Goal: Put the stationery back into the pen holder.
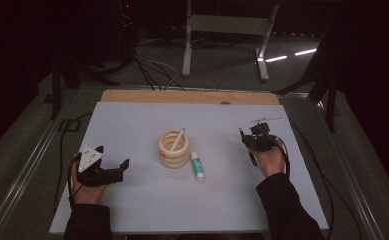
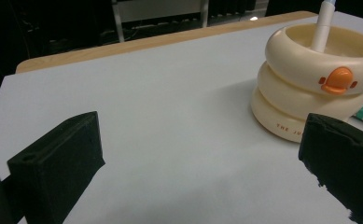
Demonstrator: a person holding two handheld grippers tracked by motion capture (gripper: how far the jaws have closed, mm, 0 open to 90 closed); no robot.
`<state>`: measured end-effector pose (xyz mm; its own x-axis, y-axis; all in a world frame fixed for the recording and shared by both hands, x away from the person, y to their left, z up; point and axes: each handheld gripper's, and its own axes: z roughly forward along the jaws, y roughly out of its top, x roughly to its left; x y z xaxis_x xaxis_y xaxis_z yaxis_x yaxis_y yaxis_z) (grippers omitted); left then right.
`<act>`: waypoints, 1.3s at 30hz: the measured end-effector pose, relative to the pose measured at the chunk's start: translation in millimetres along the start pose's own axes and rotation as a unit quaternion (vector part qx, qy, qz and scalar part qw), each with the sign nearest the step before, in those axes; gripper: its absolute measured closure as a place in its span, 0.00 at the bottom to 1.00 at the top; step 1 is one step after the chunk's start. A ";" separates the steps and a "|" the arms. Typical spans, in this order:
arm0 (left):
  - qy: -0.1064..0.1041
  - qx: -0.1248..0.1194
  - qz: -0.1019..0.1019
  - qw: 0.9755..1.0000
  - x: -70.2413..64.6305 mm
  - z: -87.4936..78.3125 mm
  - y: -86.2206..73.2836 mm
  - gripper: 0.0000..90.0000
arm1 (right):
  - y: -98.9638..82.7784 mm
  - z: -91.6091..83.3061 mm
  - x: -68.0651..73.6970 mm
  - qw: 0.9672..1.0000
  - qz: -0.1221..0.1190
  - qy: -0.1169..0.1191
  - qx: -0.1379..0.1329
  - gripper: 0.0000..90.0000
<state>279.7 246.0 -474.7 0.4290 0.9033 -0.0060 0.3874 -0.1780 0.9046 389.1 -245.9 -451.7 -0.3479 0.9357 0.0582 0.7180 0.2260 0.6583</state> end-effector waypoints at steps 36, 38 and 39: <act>0.012 -0.005 -0.008 1.000 1.2 -0.6 -2.5 0.00 | 19.0 -15.9 31.4 0.996 -0.024 0.051 -0.064 0.89; 0.012 -0.005 -0.009 1.000 1.2 -0.6 -2.5 0.00 | 19.6 -16.5 32.6 0.996 -0.025 0.054 -0.066 0.89; 0.012 -0.005 -0.009 1.000 1.2 -0.6 -2.6 0.00 | 20.0 -16.8 33.3 0.996 -0.025 0.055 -0.067 0.89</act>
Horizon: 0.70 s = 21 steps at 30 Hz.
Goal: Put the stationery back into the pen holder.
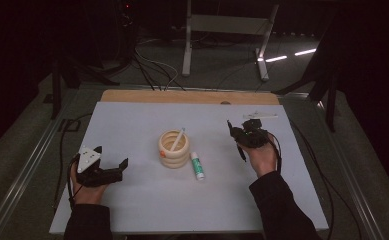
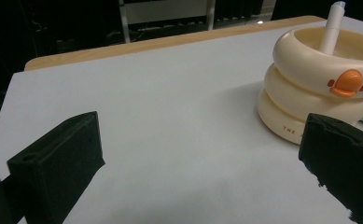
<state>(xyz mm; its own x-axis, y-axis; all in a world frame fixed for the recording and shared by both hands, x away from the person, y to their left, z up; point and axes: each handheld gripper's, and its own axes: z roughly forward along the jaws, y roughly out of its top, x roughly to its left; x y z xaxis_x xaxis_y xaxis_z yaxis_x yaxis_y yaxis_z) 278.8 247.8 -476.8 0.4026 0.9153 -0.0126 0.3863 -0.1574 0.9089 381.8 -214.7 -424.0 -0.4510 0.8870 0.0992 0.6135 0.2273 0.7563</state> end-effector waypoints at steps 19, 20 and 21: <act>-0.002 0.002 0.000 1.000 0.1 0.5 -0.5 0.00 | 9.8 -4.5 12.8 0.999 -0.013 0.017 -0.023 0.89; -0.002 0.003 0.000 1.000 0.2 0.5 -0.5 0.00 | 10.4 -4.7 13.6 0.999 -0.014 0.018 -0.023 0.89; -0.003 0.003 0.000 1.000 0.2 0.6 -0.6 0.00 | 10.8 -4.6 14.4 0.999 -0.015 0.019 -0.025 0.89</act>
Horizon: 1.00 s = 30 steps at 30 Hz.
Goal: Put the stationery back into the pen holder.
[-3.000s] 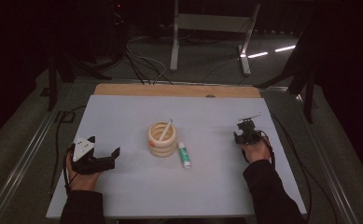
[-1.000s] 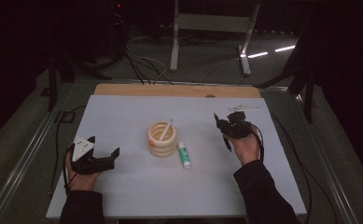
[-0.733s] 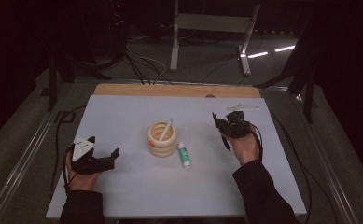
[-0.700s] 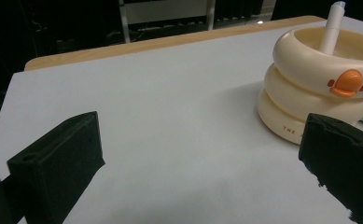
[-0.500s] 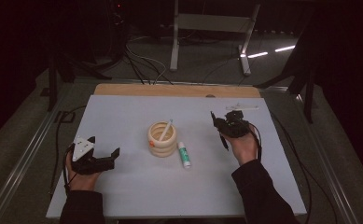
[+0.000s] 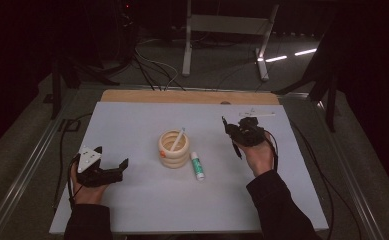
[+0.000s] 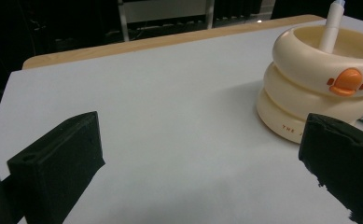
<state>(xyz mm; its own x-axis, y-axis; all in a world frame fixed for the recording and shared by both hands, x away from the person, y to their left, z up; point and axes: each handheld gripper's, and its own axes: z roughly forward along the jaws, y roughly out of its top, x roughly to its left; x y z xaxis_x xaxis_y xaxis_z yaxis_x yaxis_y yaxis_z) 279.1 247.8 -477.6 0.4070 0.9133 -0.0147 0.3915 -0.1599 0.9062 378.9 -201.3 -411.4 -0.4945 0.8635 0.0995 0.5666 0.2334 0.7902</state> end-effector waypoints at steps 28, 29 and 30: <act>-0.003 0.000 -0.004 1.000 1.3 0.1 -0.7 0.00 | 17.5 -0.7 21.4 0.999 -0.021 0.023 -0.029 0.89; -0.003 0.000 -0.004 1.000 1.4 0.0 -0.7 0.00 | 18.1 -0.8 22.0 0.999 -0.021 0.023 -0.030 0.89; -0.003 0.000 -0.004 1.000 1.3 0.1 -0.7 0.00 | 18.8 -1.0 22.7 0.999 -0.021 0.024 -0.031 0.89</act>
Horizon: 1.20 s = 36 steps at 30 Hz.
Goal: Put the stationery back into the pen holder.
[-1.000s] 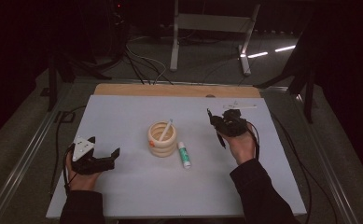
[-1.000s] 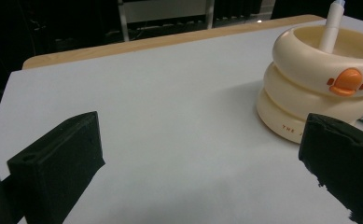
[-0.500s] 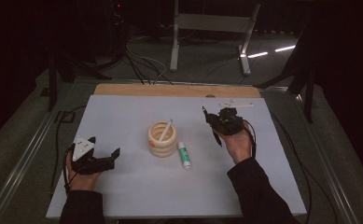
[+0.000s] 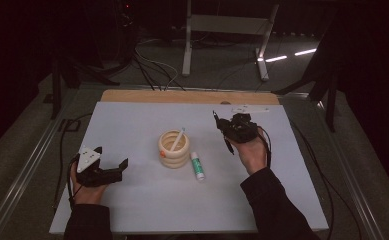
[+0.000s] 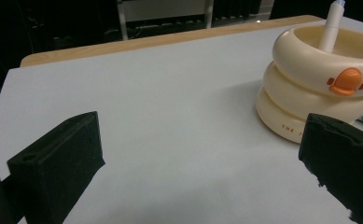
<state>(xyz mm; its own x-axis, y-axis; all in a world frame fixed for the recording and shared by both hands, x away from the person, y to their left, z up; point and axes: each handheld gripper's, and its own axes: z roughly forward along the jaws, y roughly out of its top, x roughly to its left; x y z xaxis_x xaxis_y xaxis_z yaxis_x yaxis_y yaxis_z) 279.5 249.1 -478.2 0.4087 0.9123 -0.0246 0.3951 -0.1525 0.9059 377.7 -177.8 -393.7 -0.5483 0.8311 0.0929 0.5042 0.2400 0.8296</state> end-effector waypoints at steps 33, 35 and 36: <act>-0.002 0.000 -0.001 1.000 0.2 -0.3 -0.3 0.00 | 17.8 10.7 20.8 0.999 -0.010 0.026 -0.020 0.89; -0.003 0.000 -0.001 1.000 0.2 -0.2 -0.4 0.00 | 19.5 11.1 21.9 0.999 -0.011 0.029 -0.023 0.89; -0.003 0.000 -0.001 1.000 0.3 -0.3 -0.4 0.00 | 20.3 11.3 22.7 0.999 -0.011 0.030 -0.024 0.89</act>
<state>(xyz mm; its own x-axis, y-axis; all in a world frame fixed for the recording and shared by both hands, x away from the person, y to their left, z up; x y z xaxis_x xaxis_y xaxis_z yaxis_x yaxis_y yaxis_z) 279.2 249.5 -478.5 0.4122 0.9106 -0.0291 0.3957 -0.1501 0.9060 383.0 -148.3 -381.0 -0.5993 0.7935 0.1059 0.4598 0.2329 0.8570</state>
